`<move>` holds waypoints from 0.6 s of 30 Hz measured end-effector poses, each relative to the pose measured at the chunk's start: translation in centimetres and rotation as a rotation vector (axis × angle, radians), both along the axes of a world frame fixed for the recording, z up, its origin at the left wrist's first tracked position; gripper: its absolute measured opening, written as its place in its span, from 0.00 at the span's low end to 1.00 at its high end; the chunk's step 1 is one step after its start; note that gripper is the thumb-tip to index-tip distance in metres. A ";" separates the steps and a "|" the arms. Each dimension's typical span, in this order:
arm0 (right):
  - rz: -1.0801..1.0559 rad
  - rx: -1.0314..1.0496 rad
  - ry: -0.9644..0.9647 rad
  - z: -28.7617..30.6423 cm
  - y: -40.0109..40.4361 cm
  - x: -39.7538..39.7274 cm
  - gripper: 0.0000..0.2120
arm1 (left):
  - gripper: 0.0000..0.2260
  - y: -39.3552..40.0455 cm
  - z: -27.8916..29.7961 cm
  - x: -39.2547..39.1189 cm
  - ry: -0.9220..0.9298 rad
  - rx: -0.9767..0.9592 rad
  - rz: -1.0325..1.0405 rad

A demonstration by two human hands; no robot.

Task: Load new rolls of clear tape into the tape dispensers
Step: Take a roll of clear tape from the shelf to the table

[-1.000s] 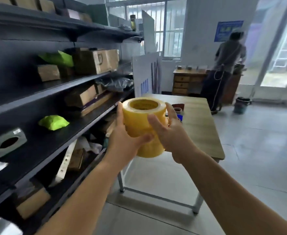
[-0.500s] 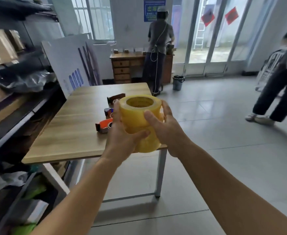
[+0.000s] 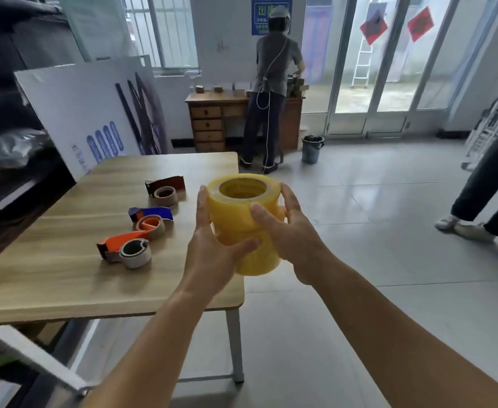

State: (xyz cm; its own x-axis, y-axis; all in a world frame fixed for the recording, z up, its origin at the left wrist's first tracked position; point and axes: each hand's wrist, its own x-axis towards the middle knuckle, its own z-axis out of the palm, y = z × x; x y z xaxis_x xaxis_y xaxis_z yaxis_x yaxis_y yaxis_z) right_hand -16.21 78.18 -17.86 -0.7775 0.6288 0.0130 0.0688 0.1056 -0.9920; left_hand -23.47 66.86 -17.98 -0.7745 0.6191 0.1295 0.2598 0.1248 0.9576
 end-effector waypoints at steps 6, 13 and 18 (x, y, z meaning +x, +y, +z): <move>0.040 -0.026 0.006 -0.9 8.3 -0.6 0.34 | 0.50 7.8 -0.9 -0.1 -0.044 0.019 0.038; 0.074 -0.054 -0.033 -2.5 16.1 -4.8 0.31 | 0.52 15.5 -3.1 -4.2 -0.082 0.009 0.092; 0.104 -0.053 -0.072 -3.2 21.6 -10.0 0.33 | 0.52 20.9 -4.4 -9.5 -0.094 0.008 0.119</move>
State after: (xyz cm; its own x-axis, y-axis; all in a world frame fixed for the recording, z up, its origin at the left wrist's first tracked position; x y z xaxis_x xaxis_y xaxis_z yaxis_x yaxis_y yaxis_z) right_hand -26.25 99.78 -21.11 -0.8360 0.5433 -0.0765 0.1316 0.0632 -0.9893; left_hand -32.94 87.74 -22.38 -0.8516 0.5211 0.0569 0.1522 0.1419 0.9781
